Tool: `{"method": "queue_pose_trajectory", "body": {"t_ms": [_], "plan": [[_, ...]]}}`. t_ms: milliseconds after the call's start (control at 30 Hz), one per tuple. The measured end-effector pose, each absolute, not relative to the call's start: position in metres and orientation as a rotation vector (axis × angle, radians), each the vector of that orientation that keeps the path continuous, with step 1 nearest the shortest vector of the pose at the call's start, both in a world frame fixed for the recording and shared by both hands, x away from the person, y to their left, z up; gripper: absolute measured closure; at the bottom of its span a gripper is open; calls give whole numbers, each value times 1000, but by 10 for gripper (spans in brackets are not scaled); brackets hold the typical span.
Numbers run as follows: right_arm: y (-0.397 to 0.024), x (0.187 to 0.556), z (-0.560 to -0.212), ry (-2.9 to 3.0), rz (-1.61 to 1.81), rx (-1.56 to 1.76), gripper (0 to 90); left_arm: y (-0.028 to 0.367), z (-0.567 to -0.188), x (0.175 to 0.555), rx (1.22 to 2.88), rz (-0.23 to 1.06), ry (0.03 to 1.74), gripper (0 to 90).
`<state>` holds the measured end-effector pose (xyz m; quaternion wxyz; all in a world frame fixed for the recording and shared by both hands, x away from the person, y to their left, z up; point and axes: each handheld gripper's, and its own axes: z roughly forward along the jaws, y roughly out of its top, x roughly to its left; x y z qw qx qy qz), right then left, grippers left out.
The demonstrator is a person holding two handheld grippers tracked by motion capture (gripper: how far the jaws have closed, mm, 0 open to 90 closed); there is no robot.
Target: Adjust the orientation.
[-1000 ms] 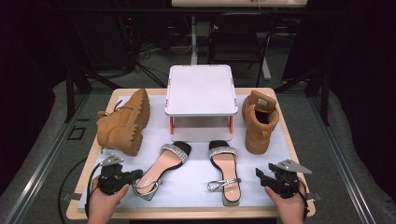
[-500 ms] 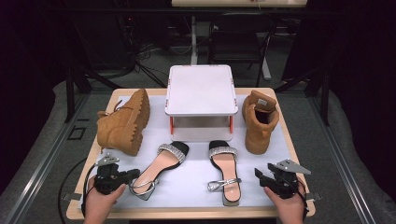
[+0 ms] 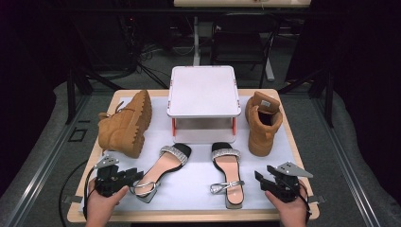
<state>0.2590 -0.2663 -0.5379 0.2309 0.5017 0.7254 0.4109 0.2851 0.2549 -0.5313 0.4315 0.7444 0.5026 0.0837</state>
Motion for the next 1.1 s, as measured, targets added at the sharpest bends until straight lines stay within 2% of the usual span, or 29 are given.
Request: {"method": "queue_pose_trajectory", "body": {"t_ms": [267,600,1100], "plan": [[-253,249,-527,2022,1181,1336,462,251,-531,284,1848,235,1238,506],[-238,240,-516,2094,1251,1263,571,250,-532,284,1853,253,1241,497],[-216,229,-522,2184,1221,1192,590,249,-532,284,1860,257,1244,492]]}}
